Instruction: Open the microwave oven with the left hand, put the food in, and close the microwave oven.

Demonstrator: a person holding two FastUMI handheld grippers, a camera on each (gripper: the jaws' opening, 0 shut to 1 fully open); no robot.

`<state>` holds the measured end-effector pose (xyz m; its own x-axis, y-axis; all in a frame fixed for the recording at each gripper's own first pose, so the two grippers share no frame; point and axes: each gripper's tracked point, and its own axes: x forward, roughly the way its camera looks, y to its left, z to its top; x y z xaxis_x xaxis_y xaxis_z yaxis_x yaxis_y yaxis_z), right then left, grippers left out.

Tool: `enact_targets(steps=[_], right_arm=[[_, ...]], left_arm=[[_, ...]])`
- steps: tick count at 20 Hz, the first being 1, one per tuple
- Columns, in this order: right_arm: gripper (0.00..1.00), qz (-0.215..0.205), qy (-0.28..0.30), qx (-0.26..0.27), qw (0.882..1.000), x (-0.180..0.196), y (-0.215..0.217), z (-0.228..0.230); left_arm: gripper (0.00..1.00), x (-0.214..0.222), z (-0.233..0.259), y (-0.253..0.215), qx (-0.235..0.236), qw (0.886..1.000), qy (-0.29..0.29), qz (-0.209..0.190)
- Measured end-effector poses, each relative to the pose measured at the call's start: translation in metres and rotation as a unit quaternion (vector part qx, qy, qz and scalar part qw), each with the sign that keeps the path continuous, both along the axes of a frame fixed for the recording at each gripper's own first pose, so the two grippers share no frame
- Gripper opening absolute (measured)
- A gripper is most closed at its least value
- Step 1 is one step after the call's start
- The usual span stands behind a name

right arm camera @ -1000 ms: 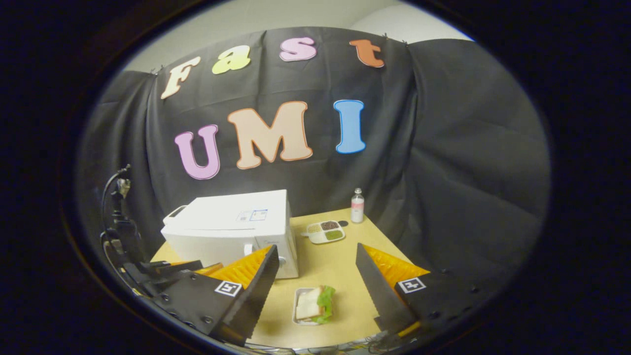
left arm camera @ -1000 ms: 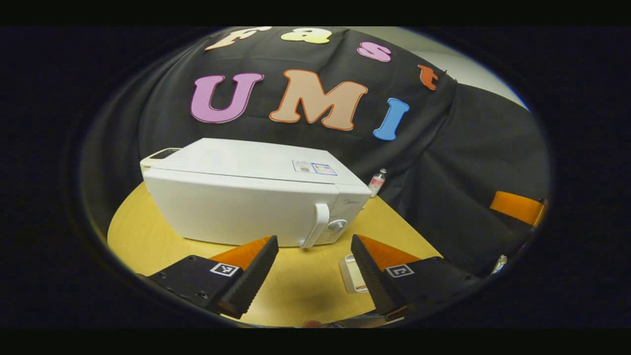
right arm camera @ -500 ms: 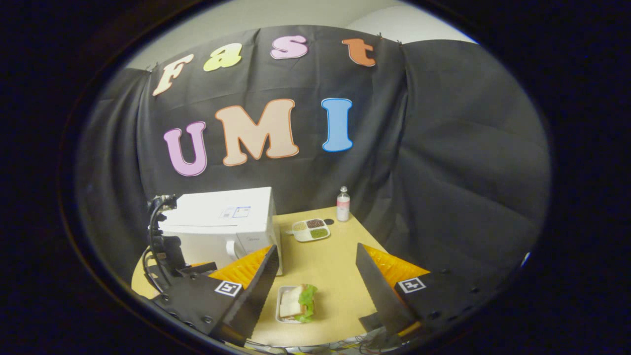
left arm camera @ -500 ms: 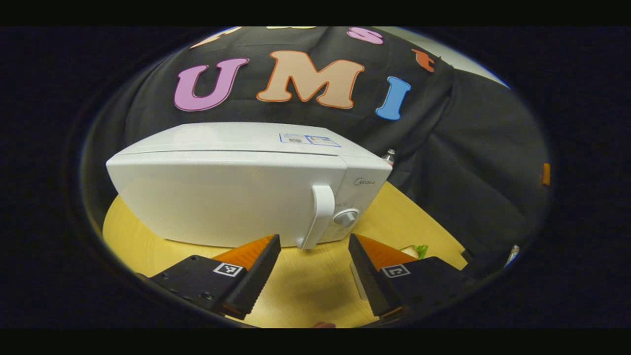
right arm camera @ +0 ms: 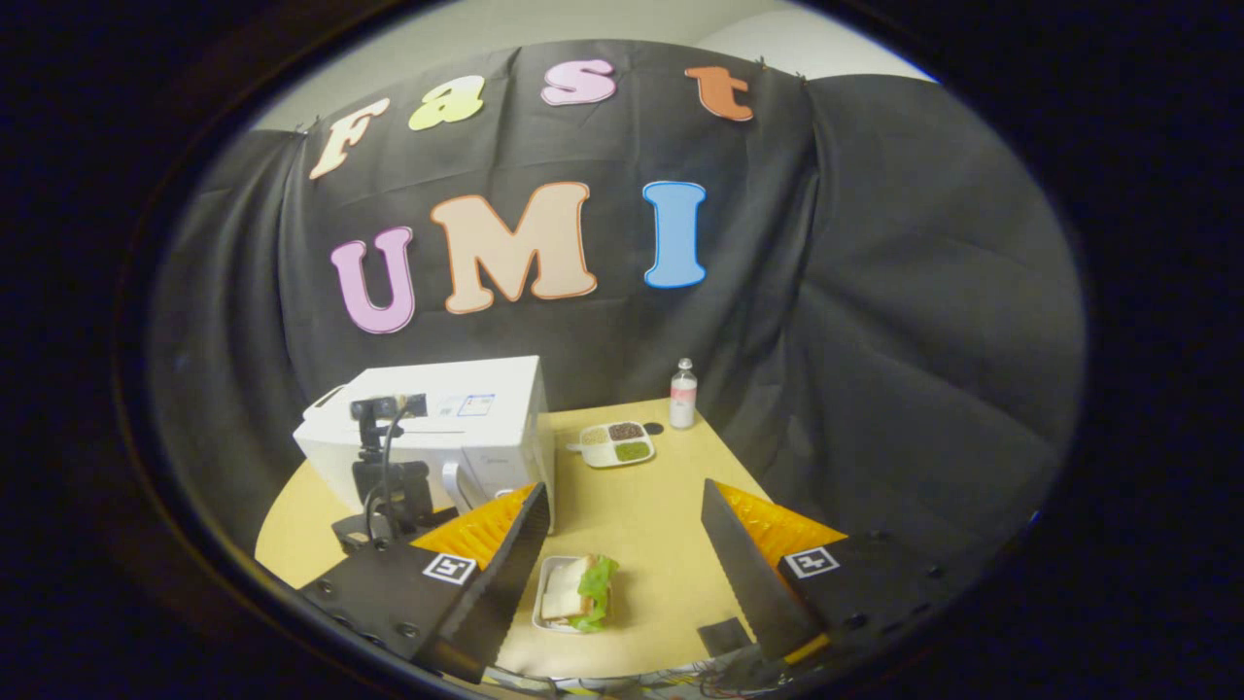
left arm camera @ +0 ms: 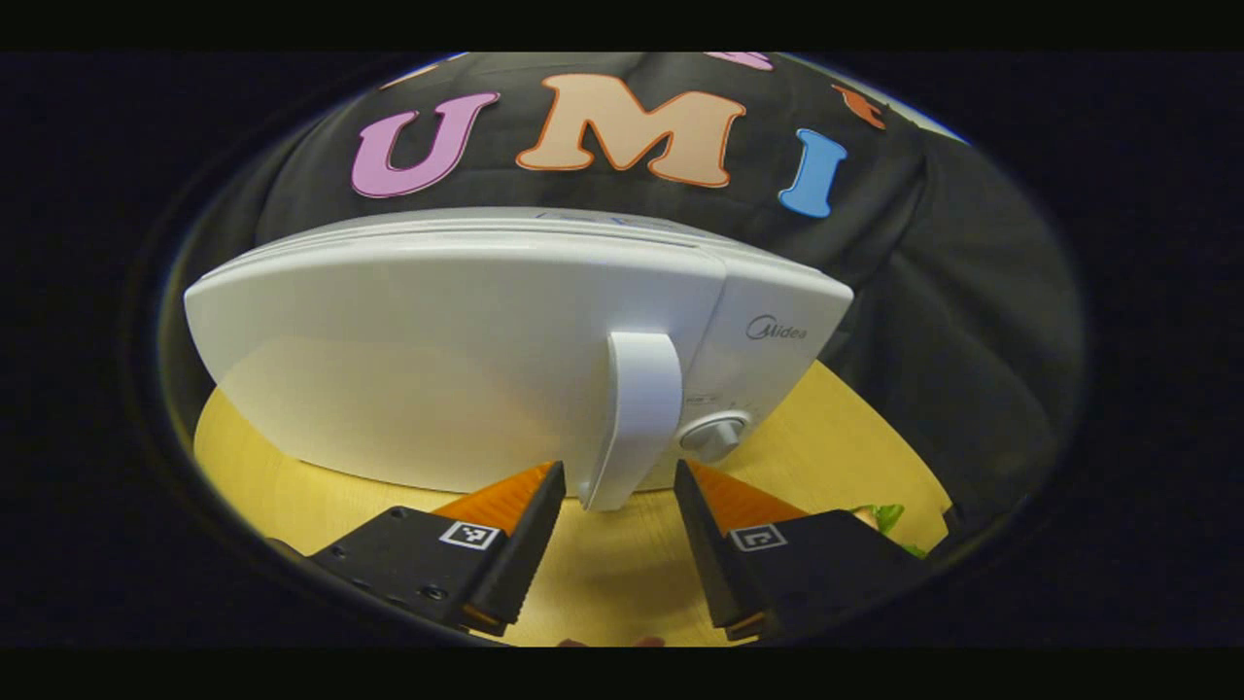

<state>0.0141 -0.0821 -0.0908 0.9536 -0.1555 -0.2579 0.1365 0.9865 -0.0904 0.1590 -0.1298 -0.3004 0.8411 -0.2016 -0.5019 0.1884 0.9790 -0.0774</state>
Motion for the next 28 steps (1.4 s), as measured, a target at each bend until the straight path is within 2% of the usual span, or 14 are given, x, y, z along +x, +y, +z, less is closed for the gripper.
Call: enact_targets(steps=[3, 5, 8, 10, 11, 12, 18, 22, 28], right_arm=[[0.92, 0.001, 0.004, -0.004, 1.000, 0.001, -0.007, -0.001], [0.92, 0.001, 0.007, -0.006, 1.000, 0.000, -0.010, -0.003], [0.92, -0.001, 0.010, -0.006, 1.000, 0.000, -0.015, -0.005], [0.92, 0.000, 0.012, -0.006, 1.000, -0.002, -0.015, -0.007], [0.92, 0.001, 0.013, -0.007, 1.000, -0.002, -0.015, -0.007], [0.92, 0.001, 0.014, -0.010, 1.000, -0.002, -0.016, -0.009], [0.92, 0.004, 0.014, -0.010, 1.000, -0.007, -0.011, -0.012], [0.92, 0.003, 0.014, -0.001, 1.000, -0.010, -0.007, -0.015], [0.92, -0.014, 0.011, 0.011, 1.000, -0.024, -0.010, -0.017]], left_arm=[[0.70, 0.006, -0.007, 0.001, 0.001, 1.000, 0.006, 0.008], [0.57, 0.007, -0.011, 0.000, -0.011, 1.000, 0.016, 0.015], [0.48, 0.009, -0.020, 0.002, -0.017, 0.999, 0.030, 0.021], [0.48, 0.009, -0.027, 0.006, -0.010, 0.999, 0.041, 0.028], [0.53, 0.010, -0.027, 0.007, -0.010, 0.999, 0.042, 0.030], [0.41, 0.010, -0.026, 0.007, -0.006, 0.999, 0.043, 0.028], [0.22, 0.011, -0.030, 0.006, 0.037, 0.998, 0.040, 0.022], [0.23, 0.009, -0.029, 0.006, 0.031, 0.999, 0.033, 0.027], [0.14, 0.005, -0.028, 0.008, 0.029, 0.998, 0.029, 0.043]])
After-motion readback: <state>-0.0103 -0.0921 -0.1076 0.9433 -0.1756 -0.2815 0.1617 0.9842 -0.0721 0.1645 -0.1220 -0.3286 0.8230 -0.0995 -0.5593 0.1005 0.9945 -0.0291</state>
